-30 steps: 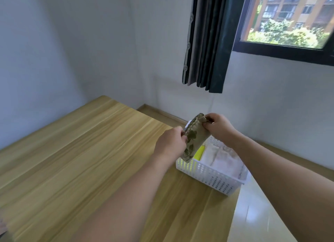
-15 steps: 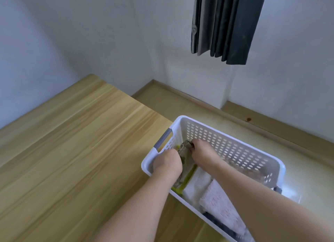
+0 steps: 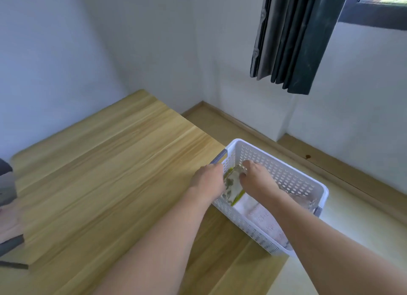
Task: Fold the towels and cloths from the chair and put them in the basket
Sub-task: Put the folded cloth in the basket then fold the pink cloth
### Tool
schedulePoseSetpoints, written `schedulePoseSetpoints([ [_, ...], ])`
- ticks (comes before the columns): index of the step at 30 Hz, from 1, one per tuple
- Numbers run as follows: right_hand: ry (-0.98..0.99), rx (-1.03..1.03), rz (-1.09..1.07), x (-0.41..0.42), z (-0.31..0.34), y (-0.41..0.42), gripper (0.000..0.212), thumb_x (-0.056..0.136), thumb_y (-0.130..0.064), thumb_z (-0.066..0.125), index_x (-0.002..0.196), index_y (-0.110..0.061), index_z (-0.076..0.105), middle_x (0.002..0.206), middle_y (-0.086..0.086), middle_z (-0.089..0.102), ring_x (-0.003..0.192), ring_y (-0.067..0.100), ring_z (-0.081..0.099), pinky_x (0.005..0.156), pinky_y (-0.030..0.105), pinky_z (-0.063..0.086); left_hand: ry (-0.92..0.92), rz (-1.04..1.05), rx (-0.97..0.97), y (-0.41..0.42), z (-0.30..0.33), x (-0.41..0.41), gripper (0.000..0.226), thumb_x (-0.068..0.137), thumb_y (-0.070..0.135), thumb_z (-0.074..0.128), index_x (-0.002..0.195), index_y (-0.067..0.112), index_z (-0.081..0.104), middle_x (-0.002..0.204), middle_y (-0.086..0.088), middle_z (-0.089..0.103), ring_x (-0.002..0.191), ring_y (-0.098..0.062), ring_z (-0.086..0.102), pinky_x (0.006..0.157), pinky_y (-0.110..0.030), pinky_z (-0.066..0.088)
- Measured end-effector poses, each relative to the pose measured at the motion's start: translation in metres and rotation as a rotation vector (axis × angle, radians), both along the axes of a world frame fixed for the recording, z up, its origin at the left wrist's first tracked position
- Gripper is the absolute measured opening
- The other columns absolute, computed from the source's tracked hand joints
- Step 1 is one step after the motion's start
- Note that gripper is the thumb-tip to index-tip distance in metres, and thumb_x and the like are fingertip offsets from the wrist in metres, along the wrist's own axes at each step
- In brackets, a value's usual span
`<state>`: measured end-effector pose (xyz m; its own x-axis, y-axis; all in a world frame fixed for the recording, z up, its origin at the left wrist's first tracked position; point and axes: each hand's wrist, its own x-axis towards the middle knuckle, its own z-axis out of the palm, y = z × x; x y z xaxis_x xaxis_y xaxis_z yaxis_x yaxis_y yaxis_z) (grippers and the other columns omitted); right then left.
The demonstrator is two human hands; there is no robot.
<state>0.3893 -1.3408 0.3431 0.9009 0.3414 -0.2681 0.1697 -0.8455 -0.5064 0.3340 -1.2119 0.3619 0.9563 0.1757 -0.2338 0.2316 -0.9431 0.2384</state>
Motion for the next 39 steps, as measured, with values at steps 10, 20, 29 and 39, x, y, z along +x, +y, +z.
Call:
schedulePoseSetpoints([
  [10, -0.225, 0.049, 0.002, -0.187, 0.108, 0.063, 0.048, 0.096, -0.019, 0.044, 0.143, -0.012, 0.038, 0.145, 0.008, 0.041, 0.132, 0.025, 0.040, 0.103, 0.034, 0.035, -0.352, -0.039, 0.074, 0.100, 0.079, -0.174, 0.031, 0.101, 0.021, 0.039, 0.127, 0.006, 0.047, 0.133, -0.010, 0.049, 0.121, -0.028, 0.044, 0.095, -0.037, 0.040],
  [20, -0.325, 0.123, 0.057, -0.315, 0.154, 0.137, 0.049, 0.094, -0.019, 0.047, 0.142, -0.011, 0.039, 0.144, 0.006, 0.042, 0.127, 0.026, 0.045, 0.099, 0.033, 0.039, -0.431, 0.064, 0.109, 0.190, 0.115, -0.319, 0.039, 0.099, 0.023, 0.042, 0.135, 0.008, 0.044, 0.137, -0.009, 0.049, 0.124, -0.027, 0.045, 0.098, -0.037, 0.040],
  [29, -0.295, 0.108, 0.127, -0.411, 0.153, 0.264, 0.050, 0.095, -0.020, 0.045, 0.143, -0.013, 0.036, 0.147, 0.004, 0.038, 0.130, 0.024, 0.042, 0.098, 0.032, 0.038, -0.456, 0.101, 0.117, 0.324, 0.119, -0.423, 0.041, 0.100, 0.025, 0.041, 0.138, 0.008, 0.042, 0.141, -0.009, 0.047, 0.128, -0.027, 0.042, 0.102, -0.038, 0.038],
  [39, -0.283, 0.147, 0.119, -0.495, 0.171, 0.443, 0.050, 0.094, -0.018, 0.048, 0.142, -0.011, 0.038, 0.145, 0.006, 0.040, 0.131, 0.023, 0.041, 0.101, 0.029, 0.034, -0.408, 0.094, 0.094, 0.507, 0.132, -0.512, 0.041, 0.101, 0.023, 0.038, 0.139, 0.008, 0.040, 0.144, -0.009, 0.043, 0.130, -0.025, 0.039, 0.104, -0.036, 0.036],
])
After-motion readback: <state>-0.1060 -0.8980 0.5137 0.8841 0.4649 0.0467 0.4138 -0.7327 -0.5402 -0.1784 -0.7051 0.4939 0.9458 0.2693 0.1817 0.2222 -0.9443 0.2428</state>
